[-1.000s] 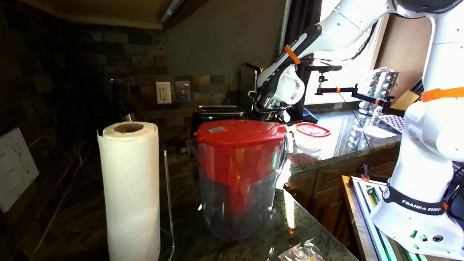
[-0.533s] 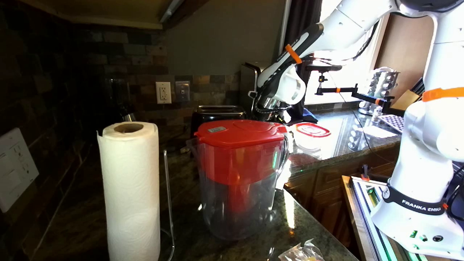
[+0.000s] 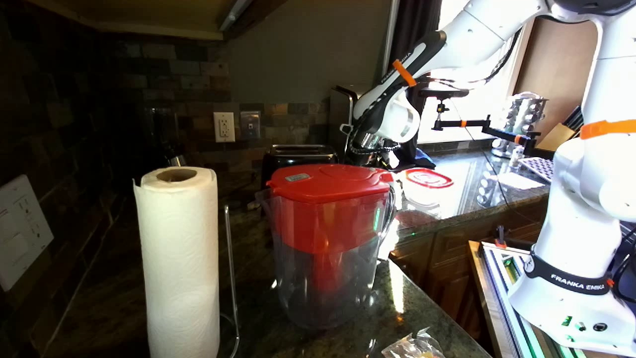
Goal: Push the lever on the toaster downwards.
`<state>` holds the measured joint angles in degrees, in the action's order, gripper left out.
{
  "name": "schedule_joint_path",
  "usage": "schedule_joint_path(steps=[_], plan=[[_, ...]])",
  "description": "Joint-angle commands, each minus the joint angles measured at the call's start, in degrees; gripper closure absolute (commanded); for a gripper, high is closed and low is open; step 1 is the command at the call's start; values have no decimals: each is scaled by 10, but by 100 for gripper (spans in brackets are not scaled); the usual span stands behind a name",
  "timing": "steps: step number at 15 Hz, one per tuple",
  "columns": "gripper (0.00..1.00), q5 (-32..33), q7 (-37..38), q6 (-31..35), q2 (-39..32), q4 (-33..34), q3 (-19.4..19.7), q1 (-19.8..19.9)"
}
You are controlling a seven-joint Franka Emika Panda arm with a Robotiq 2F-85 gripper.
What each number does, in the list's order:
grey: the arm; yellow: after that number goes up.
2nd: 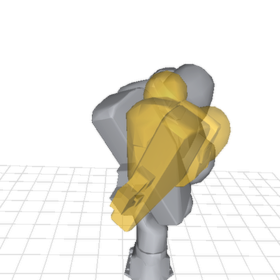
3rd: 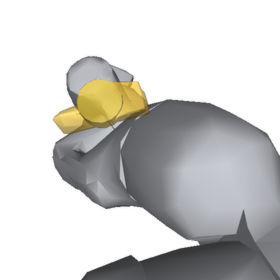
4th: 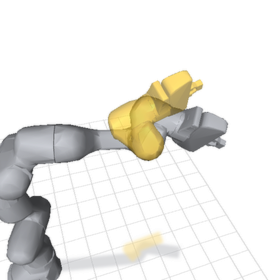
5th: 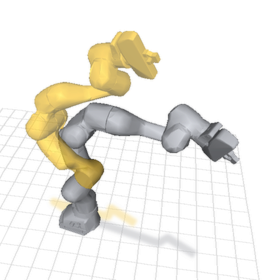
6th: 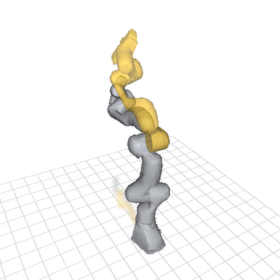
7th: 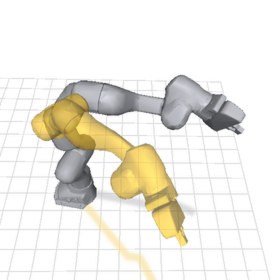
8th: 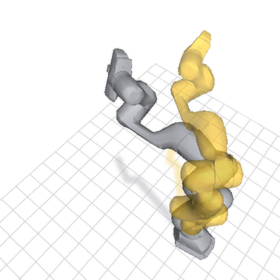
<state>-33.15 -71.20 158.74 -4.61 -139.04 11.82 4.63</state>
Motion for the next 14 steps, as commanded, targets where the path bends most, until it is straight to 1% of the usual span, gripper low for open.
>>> schedule_joint_path(steps=[1,4,5,9,11,14], plan=[[30,20,32,8,31,-25,1,-6],[5,38,60,14,39,-31,3,-4],[1,46,75,18,42,-33,4,-4],[0,90,160,43,50,-42,7,-2],[0,124,213,55,54,-49,10,0],[0,170,272,47,68,-59,14,4]])
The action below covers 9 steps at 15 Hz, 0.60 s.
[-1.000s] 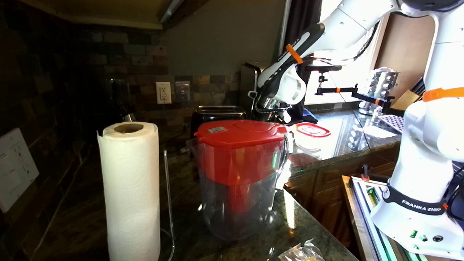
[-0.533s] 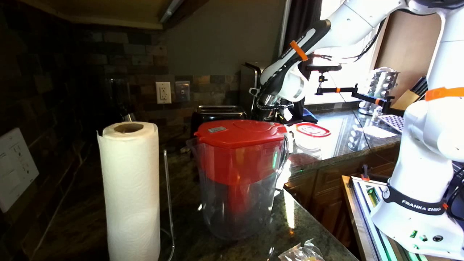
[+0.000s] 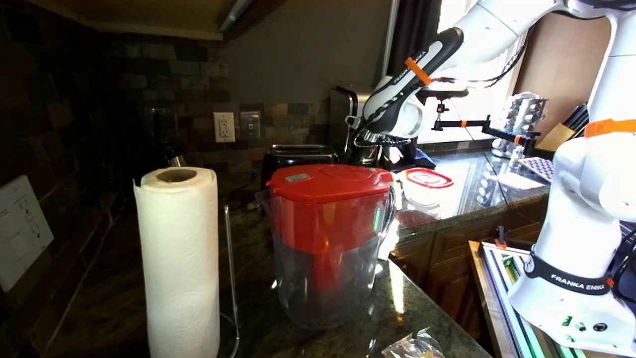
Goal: Push the lever on the toaster downwards.
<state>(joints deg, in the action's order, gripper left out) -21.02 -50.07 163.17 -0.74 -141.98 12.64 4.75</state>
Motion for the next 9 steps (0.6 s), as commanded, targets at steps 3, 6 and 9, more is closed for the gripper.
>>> schedule_joint_path(steps=[3,6,9], plan=[[0,76,96,-5,47,-37,7,8],[0,101,124,-7,69,-47,5,17],[0,120,140,-10,99,-64,1,26]])
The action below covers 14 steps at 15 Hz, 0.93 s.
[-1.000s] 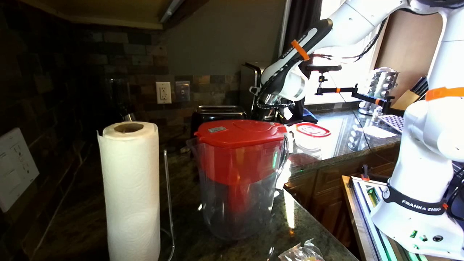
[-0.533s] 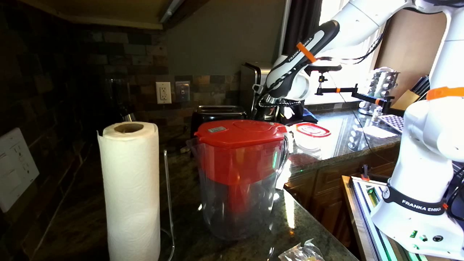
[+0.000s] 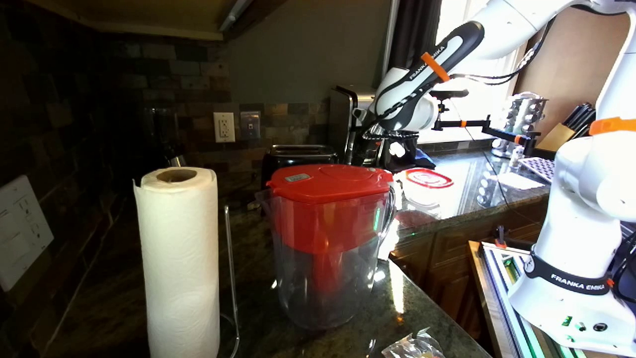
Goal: Push the lever on the toaster downwards.
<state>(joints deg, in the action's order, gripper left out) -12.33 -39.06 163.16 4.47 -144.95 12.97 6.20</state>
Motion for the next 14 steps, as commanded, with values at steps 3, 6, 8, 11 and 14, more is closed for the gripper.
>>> schedule_joint_path(steps=[3,6,8,11,14], plan=[[0,56,39,-25,76,-47,1,15],[0,72,54,-40,108,-61,3,17],[0,82,67,-57,125,-66,5,17],[0,98,91,-87,150,-71,3,18],[0,115,116,-96,174,-82,1,20]])
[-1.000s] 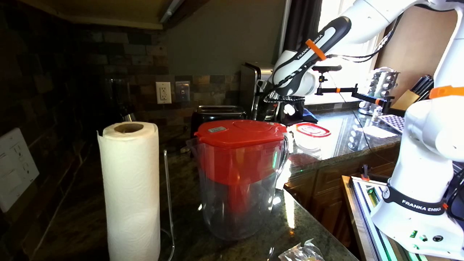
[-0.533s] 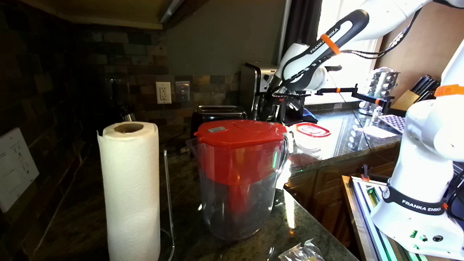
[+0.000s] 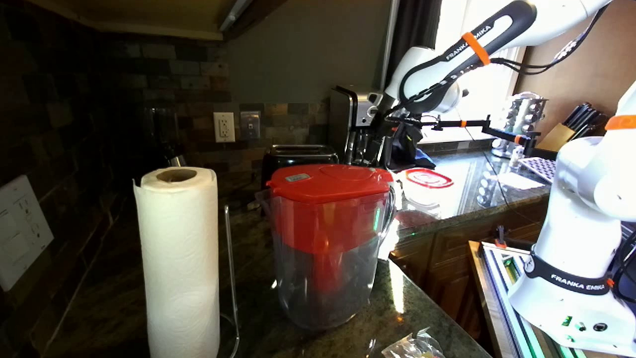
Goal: Push the lever on the toaster downwards.
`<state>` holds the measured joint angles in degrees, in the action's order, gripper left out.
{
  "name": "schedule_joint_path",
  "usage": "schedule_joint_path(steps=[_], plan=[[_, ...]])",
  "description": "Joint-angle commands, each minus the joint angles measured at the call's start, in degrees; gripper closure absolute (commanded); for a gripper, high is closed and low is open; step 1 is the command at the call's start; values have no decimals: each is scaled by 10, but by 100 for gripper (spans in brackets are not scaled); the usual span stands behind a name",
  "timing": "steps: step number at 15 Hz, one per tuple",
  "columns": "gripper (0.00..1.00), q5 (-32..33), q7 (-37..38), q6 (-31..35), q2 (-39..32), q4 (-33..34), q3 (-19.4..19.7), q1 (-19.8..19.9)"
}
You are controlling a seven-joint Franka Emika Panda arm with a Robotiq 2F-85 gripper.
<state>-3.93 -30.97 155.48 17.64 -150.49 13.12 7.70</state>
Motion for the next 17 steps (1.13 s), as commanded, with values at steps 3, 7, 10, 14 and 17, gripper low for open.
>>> schedule_joint_path(steps=[3,7,10,14,17], plan=[[0,53,63,-17,62,-36,-6,12],[0,76,90,-18,83,-47,-10,19],[0,72,85,-6,65,-32,1,5],[0,82,98,-6,77,-40,-5,12],[0,83,99,-6,78,-40,-5,13]])
